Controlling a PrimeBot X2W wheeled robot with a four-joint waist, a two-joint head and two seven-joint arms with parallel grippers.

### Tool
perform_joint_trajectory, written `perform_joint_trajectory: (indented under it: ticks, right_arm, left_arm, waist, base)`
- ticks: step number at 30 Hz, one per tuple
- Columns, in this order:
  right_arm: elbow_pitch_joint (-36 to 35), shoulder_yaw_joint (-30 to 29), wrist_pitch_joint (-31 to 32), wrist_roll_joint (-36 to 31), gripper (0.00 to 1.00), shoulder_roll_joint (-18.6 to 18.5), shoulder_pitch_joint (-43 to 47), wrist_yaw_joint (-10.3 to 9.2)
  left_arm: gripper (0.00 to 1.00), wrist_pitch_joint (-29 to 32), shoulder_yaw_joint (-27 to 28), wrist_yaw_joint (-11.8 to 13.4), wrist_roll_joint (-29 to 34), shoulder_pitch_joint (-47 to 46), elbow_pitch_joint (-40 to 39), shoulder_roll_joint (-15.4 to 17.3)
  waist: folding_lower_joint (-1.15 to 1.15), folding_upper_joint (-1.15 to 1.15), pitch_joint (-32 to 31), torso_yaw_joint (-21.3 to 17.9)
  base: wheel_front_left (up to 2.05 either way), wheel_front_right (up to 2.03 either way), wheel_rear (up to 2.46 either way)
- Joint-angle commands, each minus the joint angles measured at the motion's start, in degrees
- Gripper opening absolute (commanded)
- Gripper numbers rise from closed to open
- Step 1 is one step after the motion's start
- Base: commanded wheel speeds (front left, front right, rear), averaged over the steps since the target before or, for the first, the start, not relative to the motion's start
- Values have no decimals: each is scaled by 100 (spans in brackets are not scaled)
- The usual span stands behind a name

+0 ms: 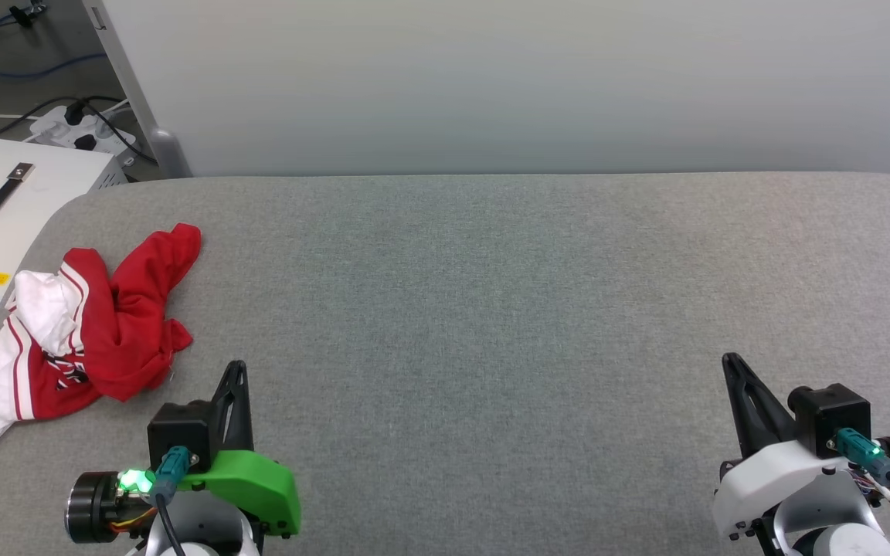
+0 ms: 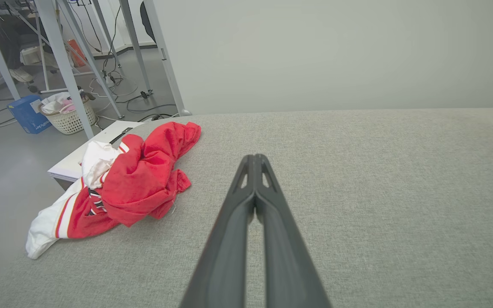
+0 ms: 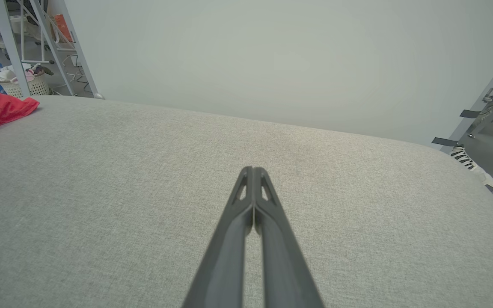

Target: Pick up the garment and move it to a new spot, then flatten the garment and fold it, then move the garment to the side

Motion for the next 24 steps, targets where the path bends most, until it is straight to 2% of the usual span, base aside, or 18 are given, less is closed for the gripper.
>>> perform_joint_trajectory:
  ticks: [1, 5, 6, 24]
  right_arm:
    - [-26, 7, 17, -57, 0, 0, -94, -4]
    - [-26, 7, 17, -57, 0, 0, -94, -4]
    - [0, -1, -1, 0, 100, 0, 0, 0]
    - [-105, -109, -161, 210, 100, 0, 24, 0]
  left_arm:
    - [0, -4, 8, -17, 53, -99, -14, -26]
    - [0, -4, 8, -17, 53, -99, -14, -26]
    - [100, -1, 0, 0, 0, 0, 0, 0]
    - [100, -163, -51, 86, -68, -25, -54, -2]
  waist:
    - [0, 0, 0, 0]
    - [0, 0, 0, 0]
    - [0, 0, 0, 0]
    - [0, 0, 14, -2]
  base:
    - [0, 0, 0]
    - [0, 0, 0]
    - [0, 0, 0]
    - [0, 0, 0]
